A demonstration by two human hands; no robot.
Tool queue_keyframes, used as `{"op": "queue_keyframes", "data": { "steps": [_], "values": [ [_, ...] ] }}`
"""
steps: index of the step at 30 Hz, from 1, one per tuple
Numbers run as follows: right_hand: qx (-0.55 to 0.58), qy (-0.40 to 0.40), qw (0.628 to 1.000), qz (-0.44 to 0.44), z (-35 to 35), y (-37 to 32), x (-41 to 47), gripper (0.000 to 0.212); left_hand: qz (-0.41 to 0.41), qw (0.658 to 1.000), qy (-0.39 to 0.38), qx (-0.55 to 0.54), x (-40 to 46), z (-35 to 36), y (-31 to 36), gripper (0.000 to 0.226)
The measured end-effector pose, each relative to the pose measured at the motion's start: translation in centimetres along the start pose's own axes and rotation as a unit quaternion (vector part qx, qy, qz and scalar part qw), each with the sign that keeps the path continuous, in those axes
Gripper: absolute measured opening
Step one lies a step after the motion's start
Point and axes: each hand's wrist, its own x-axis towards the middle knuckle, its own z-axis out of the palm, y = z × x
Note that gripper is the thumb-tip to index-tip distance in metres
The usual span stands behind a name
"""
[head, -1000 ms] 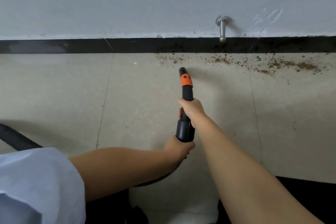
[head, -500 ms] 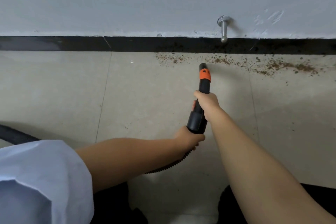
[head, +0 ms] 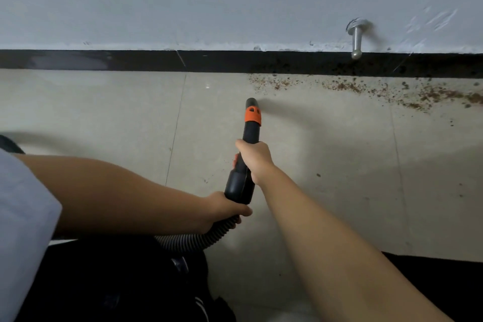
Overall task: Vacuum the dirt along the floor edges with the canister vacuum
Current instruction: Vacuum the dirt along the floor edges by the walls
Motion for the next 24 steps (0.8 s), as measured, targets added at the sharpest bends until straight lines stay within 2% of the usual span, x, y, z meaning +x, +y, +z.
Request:
{"op": "queue_keyframes", "data": {
  "steps": [5, 10, 15, 19, 24],
  "values": [
    [-0.012, 0.004, 1.0, -0.005, -0.9, -1.3, 0.4, 0.008, 0.015, 1.0, 0.013, -0.024, 1.1, 0.9, 1.2, 0.026],
    [0.059, 0.096, 0.994, -0.014, -3.1, -0.9, 1.0, 0.008, 0.038, 0.999, -0.012, 0.012, 2.5, 1.6, 2.0, 0.029],
    [0.069, 0.159, 0.985, -0.023, -6.2, -1.5, 1.4, 0.009, 0.071, 0.997, -0.023, 0.032, 3.4, 3.6, 3.9, 0.04],
    [0.048, 0.13, 0.99, -0.028, -6.0, -2.3, 1.8, 0.012, 0.076, 0.997, -0.021, -0.002, 3.5, 4.1, 4.1, 0.041],
    [0.032, 0.072, 0.996, -0.03, -1.7, -1.7, 1.9, 0.012, 0.033, 0.999, -0.006, -0.017, 2.6, 0.6, 2.2, 0.039]
  ]
}}
